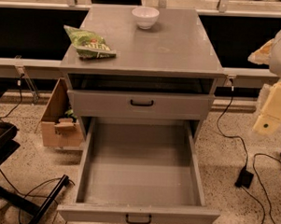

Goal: Place green jalapeno chip bag into middle drawer

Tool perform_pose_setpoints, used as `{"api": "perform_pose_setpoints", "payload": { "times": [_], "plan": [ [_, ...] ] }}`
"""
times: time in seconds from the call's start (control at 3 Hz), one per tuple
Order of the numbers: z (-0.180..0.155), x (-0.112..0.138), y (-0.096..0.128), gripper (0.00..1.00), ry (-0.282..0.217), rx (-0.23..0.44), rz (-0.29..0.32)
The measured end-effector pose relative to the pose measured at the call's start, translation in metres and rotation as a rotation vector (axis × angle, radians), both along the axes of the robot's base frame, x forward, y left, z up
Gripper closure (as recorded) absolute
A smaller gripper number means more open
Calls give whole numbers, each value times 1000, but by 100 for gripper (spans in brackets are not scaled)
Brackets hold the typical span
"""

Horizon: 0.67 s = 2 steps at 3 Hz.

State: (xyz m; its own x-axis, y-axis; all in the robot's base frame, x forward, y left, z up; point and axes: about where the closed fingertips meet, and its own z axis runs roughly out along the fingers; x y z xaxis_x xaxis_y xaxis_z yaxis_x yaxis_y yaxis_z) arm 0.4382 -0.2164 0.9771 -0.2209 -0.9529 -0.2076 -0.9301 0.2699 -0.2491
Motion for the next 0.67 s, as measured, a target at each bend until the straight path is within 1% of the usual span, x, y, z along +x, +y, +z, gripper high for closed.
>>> {"api": "perform_pose_setpoints", "payload": {
  "times": [0.33, 0.67],
  "plan": [
    [0, 0, 0, 0, 0, 0, 0],
    [-6, 18, 1, 0, -41, 75, 0]
  ]
}}
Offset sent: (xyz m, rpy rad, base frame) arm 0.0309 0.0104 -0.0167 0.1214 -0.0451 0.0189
